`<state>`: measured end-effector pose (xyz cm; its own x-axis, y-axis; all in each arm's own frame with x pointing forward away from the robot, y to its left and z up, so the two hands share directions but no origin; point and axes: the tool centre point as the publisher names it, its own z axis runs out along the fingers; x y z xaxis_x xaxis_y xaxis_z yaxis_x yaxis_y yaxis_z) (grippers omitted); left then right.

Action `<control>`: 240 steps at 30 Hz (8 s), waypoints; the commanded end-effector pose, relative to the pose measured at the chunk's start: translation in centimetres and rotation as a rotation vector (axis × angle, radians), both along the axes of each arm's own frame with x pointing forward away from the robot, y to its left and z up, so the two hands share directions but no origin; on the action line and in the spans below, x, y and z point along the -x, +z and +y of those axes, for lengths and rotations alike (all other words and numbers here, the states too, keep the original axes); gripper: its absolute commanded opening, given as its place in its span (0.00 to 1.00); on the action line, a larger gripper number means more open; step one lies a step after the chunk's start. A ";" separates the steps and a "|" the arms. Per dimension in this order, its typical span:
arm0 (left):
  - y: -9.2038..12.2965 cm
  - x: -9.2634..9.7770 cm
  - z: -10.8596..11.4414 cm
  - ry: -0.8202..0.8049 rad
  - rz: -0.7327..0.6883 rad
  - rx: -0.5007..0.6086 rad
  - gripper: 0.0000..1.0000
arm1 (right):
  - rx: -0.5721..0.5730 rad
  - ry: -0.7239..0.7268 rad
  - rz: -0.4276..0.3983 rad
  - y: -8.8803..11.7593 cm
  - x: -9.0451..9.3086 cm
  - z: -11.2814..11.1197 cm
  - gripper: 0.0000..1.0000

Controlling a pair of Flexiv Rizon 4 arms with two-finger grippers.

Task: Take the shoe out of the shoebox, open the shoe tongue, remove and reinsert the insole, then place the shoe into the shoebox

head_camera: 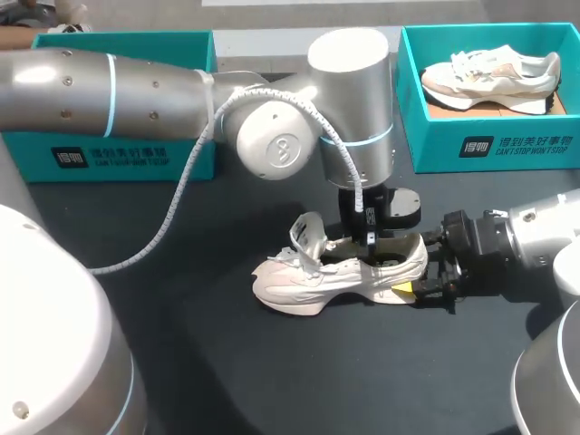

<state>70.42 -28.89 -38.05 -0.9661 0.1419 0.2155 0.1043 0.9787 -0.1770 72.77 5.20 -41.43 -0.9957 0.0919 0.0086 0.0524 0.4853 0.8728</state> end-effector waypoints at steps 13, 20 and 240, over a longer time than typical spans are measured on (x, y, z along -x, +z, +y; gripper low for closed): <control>-2.4 0.3 -0.6 -0.021 -0.039 0.010 0.43 | 0.006 -0.003 0.000 -0.5 -0.1 0.4 0.00; -3.3 -0.1 -0.7 0.003 -0.141 0.017 0.05 | 0.006 -0.003 0.000 -0.5 -0.1 0.4 0.00; 36.1 5.5 -0.4 0.671 0.823 0.741 0.00 | 0.006 -0.003 0.000 -0.5 -0.1 0.4 0.00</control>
<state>64.82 -29.03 -1.77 -0.5174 0.0211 0.8555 -0.7645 0.4377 -0.4732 72.78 5.20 -41.45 -0.9957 0.0924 0.0087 0.0527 0.4855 0.8727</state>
